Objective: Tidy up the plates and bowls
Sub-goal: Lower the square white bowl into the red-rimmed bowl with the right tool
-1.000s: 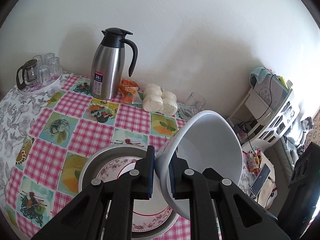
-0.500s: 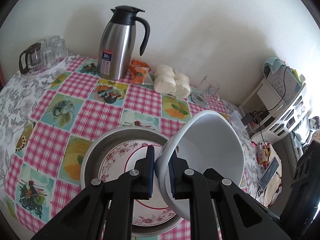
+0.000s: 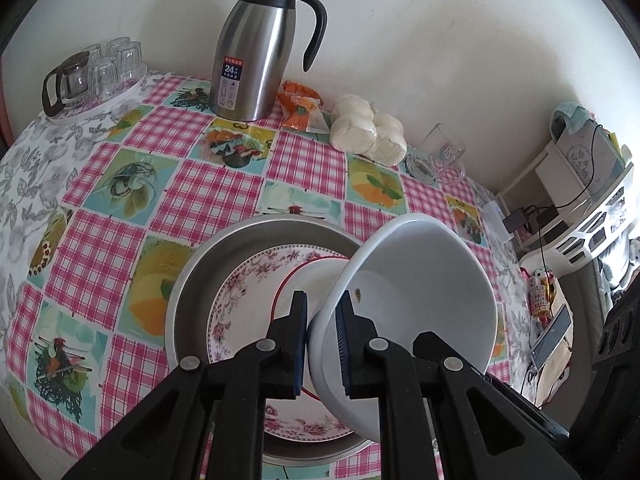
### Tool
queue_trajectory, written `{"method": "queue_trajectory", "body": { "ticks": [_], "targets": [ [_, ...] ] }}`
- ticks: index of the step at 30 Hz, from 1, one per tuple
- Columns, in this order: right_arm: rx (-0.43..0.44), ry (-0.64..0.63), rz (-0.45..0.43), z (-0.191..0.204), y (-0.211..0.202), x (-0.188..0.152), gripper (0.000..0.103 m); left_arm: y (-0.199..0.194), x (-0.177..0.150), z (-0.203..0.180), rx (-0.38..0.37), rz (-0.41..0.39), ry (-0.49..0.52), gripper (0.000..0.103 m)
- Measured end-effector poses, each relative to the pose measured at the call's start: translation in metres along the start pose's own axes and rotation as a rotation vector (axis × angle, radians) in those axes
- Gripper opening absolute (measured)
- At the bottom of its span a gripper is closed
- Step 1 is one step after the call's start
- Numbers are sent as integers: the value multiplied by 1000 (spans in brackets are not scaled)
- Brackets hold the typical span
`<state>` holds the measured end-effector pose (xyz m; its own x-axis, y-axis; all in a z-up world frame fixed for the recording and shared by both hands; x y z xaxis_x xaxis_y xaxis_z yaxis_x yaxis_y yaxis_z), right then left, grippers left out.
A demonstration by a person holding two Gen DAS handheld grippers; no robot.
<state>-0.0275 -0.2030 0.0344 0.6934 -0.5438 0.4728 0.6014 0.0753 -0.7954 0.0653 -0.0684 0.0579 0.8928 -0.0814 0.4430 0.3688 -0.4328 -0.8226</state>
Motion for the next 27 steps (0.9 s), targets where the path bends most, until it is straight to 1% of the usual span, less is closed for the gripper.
{"method": "queue_trajectory", "body": {
  "ticks": [13,18,27],
  "targets": [
    [-9,-11,37,3,9,-2,22,9,-1,7,25,42,-19,15],
    [-14,-10,56,3,14,-4,22,12,0,10,15,53,-35,15],
    [-24,-11,59,3,17,-4,22,13,1,12,-1,56,-52,15]
  ]
}}
Point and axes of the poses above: each gripper's, at about its wrist camera, not at the fingertips, and y roughly the way its jaws point, z to its left, x to its top, the point moved 2 cm from there along y, roughly the way its jaws point, and after that the axes turned 3 degrees about -y, right-handed, at the moved point
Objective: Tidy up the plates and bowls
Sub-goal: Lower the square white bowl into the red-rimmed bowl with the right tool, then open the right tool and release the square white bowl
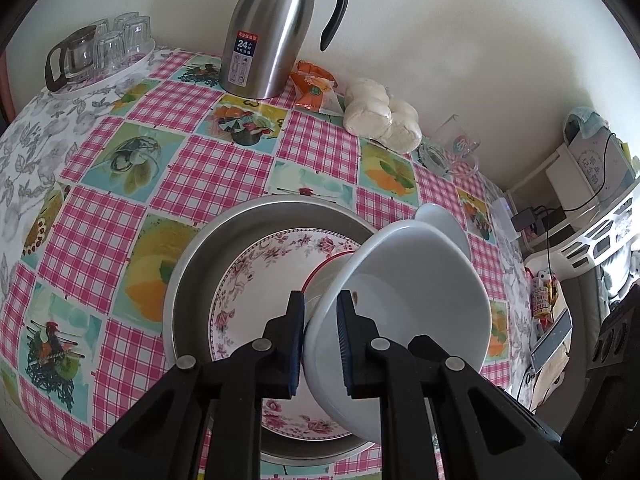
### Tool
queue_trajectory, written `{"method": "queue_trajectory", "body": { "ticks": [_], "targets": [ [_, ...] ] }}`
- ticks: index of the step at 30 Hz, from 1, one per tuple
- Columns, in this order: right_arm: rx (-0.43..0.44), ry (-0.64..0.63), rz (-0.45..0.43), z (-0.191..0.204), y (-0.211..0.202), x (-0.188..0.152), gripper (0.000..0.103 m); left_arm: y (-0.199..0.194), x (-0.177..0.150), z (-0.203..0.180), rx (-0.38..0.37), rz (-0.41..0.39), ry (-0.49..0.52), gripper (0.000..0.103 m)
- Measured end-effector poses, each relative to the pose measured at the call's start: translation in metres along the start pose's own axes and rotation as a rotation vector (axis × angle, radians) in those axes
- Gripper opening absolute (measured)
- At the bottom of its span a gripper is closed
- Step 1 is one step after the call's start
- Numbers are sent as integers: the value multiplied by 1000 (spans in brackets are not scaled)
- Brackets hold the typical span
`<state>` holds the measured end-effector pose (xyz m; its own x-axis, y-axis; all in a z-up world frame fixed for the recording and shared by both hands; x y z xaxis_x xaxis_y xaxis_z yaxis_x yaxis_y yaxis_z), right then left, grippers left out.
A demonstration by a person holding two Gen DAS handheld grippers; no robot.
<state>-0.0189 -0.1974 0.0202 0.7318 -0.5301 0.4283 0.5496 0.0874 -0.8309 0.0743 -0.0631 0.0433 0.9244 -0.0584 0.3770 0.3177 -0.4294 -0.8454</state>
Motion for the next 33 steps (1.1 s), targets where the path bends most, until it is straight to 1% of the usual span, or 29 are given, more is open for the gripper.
{"method": "queue_trajectory", "body": {
  "ticks": [4,5,12,17,24,27,29,31,33],
  "targets": [
    [0,14,1,-4,1,2,29,1,1,3,8,0,-8,15],
    [-4,15,1,-5,1,2,29,1,1,3,0,1,-10,15],
    [3,26,1,-7,2,3,29,1,1,2,-5,-2,-6,15],
    [6,22,-32,-7,-7,6,29,2,1,5,-4,2,-14,15],
    [11,24,-41,-6,-10,7,29,0,2,4,-2,0,-19,15],
    [10,22,-41,-6,-11,8,29,-5,3,5,-1,-12,-29,24],
    [4,16,-45,-6,-12,8,29,-9,4,6,8,-25,-39,39],
    [-3,12,-54,-5,-14,8,44,-13,5,8,15,-38,-47,42],
    [-17,5,-62,-4,-16,9,48,-18,7,10,17,-50,-54,43]
  ]
}}
Point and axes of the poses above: each gripper's, at about its wrist camera, not at the fingertips, and y roughly the way its jaws point, z to its left, x to its top, the point moved 2 cm from there along y, roughly the way its jaws point, and after that the axes turned 3 degrees about -y, right-handed, at the moved point
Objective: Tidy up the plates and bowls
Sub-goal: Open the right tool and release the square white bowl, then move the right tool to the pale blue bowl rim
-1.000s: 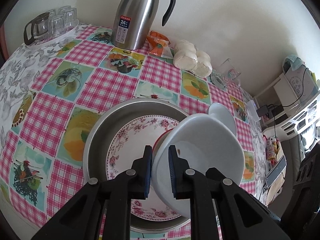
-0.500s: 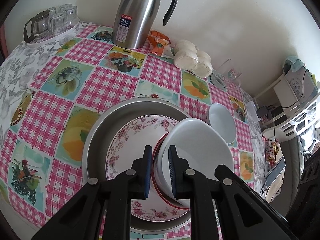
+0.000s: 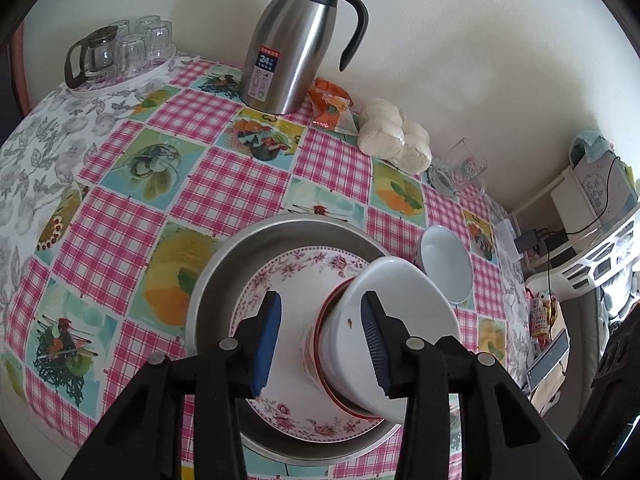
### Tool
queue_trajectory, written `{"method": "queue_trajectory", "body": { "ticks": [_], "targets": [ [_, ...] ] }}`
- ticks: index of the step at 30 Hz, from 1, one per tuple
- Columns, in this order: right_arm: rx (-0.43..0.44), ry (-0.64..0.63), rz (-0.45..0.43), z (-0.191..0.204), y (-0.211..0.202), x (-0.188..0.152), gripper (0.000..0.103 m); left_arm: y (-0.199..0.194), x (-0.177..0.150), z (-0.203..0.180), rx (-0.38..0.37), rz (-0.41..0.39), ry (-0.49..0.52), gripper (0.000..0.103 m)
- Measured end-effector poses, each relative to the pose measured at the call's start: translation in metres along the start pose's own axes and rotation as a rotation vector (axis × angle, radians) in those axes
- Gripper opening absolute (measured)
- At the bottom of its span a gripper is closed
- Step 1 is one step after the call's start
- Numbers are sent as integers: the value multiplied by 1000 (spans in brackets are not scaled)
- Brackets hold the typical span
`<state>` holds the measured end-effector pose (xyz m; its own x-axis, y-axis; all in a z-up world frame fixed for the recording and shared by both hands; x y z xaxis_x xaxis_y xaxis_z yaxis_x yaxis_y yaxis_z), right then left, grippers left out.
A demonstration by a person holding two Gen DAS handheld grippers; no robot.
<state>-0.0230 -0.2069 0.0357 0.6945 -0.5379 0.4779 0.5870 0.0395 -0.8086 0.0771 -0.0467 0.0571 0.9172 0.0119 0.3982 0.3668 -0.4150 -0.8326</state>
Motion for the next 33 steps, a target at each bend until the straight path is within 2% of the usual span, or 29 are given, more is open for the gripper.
{"method": "queue_trajectory", "body": {
  "ticks": [1,5,7,10,13,17,19,22,27,33],
  "targets": [
    [-6,-3,-2,0,0,0,50,-3,1,1,5,-8,-4,46],
    [-28,-8,-12,-1,-2,2,64,-8,4,6,52,-35,-12,71],
    [-37,-11,-13,-1,-2,3,70,-10,5,10,67,-44,-20,74],
    [-45,-12,-13,-2,-1,3,77,-9,7,15,86,-54,-33,84],
    [-44,-17,-13,-2,0,3,85,-9,7,18,103,-62,-34,85],
    [-43,-24,-21,-1,-1,4,91,-8,7,20,133,-72,-31,85],
    [-47,-25,-24,-1,-1,3,98,-8,7,22,141,-79,-39,86],
    [-51,-24,-29,-2,-1,4,99,-7,8,25,151,-78,-52,96],
    [-55,-23,-40,-4,-2,5,103,-10,9,29,200,-105,-51,97],
    [-50,-27,-47,-4,-3,6,103,-12,10,32,199,-115,-62,97]
  ]
}}
Point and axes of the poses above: each gripper's, at about its wrist camera, not at the fingertips, and y roughly the way its jaws point, z to its left, x to its top, the point moved 2 cm from there along y, roughly the way its jaws point, and after that the axes turned 3 degrees about -y, right-handed, at the moved point
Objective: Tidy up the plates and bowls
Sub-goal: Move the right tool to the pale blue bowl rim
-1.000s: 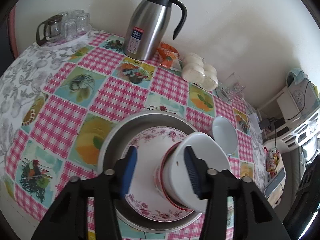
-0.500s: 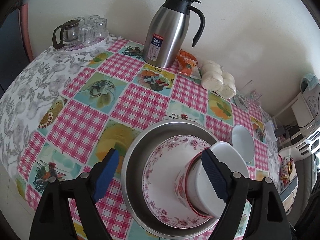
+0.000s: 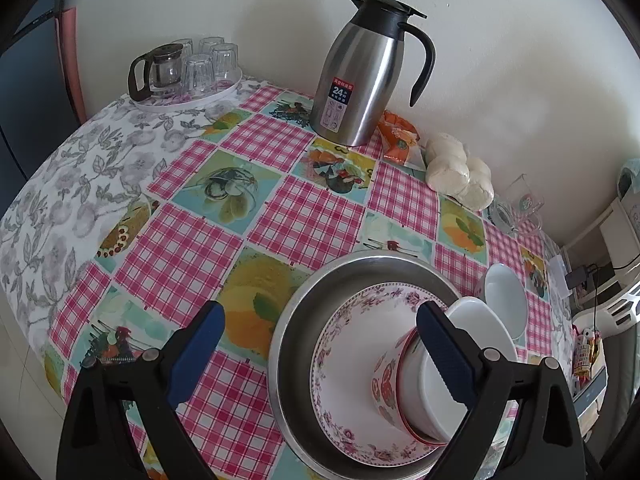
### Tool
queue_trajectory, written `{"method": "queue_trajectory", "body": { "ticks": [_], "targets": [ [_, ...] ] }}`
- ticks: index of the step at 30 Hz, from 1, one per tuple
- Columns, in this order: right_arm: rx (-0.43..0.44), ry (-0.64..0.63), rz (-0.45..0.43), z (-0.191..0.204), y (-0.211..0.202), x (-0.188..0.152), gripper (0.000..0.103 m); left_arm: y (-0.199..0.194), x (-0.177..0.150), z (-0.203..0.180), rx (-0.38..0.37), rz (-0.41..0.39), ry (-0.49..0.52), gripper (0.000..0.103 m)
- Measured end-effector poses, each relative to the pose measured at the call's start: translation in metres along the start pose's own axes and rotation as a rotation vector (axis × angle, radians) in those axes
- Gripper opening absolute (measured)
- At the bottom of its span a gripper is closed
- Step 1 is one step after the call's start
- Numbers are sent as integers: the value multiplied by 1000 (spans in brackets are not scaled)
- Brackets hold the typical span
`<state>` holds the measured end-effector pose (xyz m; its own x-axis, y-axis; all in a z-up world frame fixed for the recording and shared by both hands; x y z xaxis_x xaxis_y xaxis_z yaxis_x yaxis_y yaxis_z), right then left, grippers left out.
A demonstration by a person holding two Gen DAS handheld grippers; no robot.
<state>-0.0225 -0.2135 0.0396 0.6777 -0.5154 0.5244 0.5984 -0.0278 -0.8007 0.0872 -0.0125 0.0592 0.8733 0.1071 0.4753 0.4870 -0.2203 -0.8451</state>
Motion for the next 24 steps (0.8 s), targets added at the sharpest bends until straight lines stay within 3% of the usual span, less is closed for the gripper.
{"method": "queue_trajectory", "body": {
  "ticks": [11,24],
  "targets": [
    [13,26,-7,-12,-2,6,103,-13,1,-19,-39,-42,42,97],
    [-54,178,-52,-88,-15,20,103,-27,-7,-77,-128,-107,146,97]
  ]
}}
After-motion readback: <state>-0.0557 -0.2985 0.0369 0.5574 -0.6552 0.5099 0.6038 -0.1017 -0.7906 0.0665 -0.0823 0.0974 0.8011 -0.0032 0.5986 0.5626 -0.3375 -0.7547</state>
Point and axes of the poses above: each gripper's, at about its wrist camera, not at the fingertips, and y roughly the way its jaws point, z to its left, x to its top, the point moved 2 cm from there along y, roughly the way its jaws point, and after that the axes turned 3 degrees about -y, right-handed, at the moved point
